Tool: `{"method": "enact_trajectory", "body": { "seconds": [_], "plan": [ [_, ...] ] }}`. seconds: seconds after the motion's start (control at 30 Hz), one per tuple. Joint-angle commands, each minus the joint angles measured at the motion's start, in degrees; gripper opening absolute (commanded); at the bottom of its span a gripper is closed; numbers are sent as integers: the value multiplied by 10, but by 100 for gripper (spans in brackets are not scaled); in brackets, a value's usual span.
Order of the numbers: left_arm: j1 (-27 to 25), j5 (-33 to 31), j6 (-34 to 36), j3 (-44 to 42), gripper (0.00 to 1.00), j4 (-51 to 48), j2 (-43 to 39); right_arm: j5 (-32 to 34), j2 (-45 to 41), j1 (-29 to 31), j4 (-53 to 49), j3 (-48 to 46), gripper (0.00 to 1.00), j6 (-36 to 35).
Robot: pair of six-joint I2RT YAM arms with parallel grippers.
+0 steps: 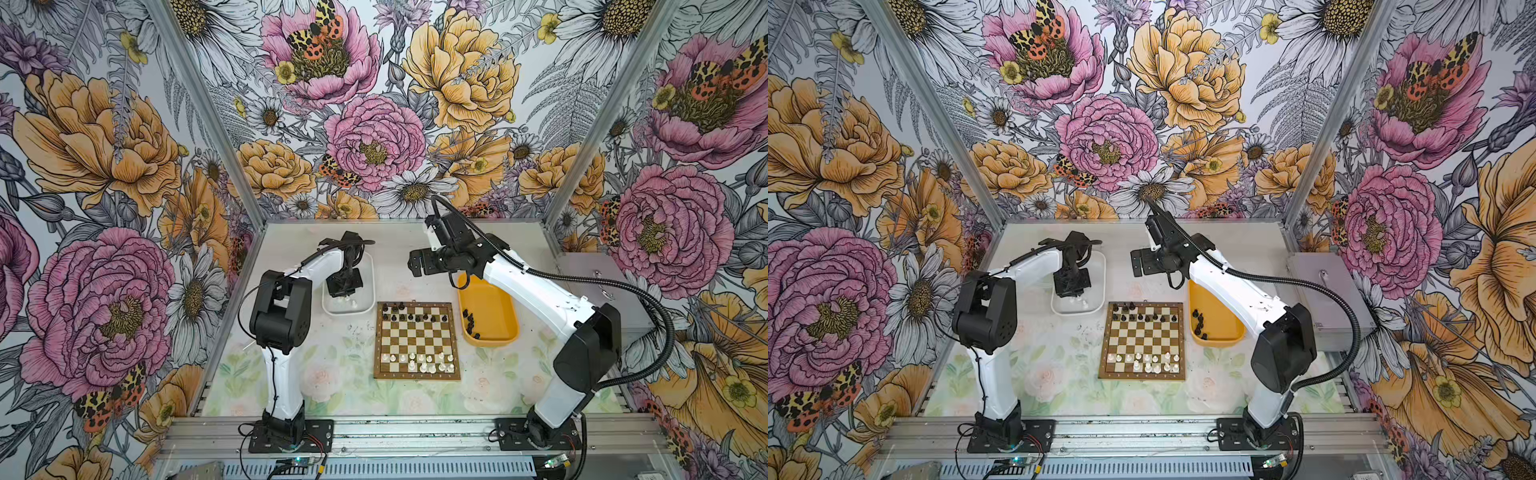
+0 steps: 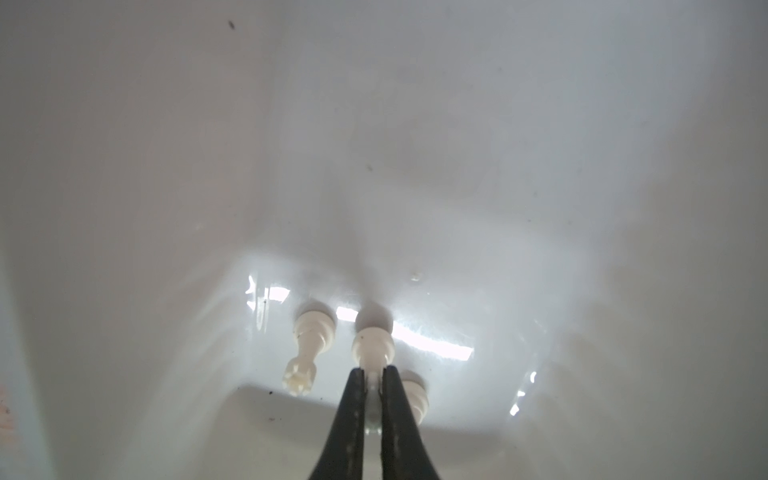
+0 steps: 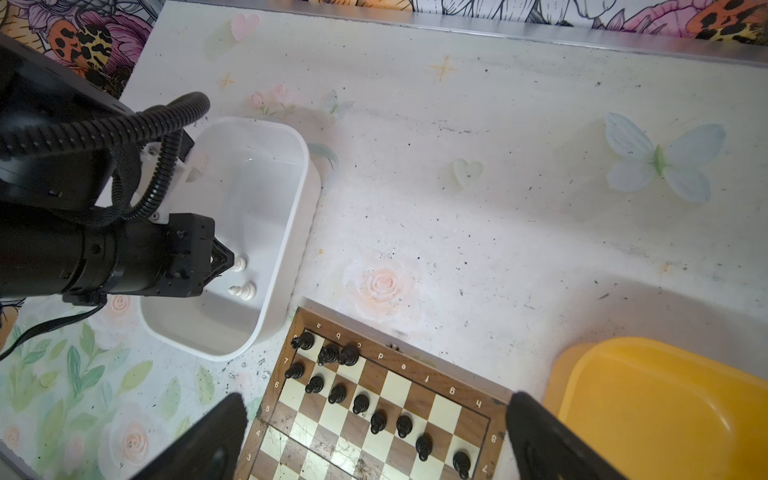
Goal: Set up the chess pieces on the board
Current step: 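Lower the left gripper into the white tub and grasp a white piece, then carry the white piece to the board while the right gripper nears the yellow tub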
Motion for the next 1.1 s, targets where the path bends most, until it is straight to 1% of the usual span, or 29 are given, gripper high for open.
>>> {"method": "enact_trajectory", "body": {
  "seconds": [0.0, 0.33, 0.5, 0.67, 0.77, 0.87, 1.0, 1.07],
  "plan": [
    [-6, -9, 7, 21, 0, -5, -4, 3, -26, -4, 12, -5, 100, -8],
    [-12, -13, 17, 66, 0, -41, -34, 7, -33, -4, 15, -11, 100, -3],
    [-25, -12, 24, 95, 0, -68, -56, 14, -42, -4, 15, -14, 100, 1],
    [-45, -10, 25, 99, 1, -92, -94, 18, -58, -5, 13, -19, 100, 9],
    [-66, -11, 21, 84, 1, -102, -138, 20, -75, -5, 11, -31, 100, 10],
    [-100, -17, 0, 53, 2, -106, -178, 20, -101, -5, 8, -57, 100, 14],
    [-156, -33, -55, -7, 3, -105, -235, 12, -153, -5, 6, -105, 100, 18],
    [-194, -47, -88, -36, 3, -105, -259, 7, -182, -5, 4, -130, 100, 17]
  ]
}}
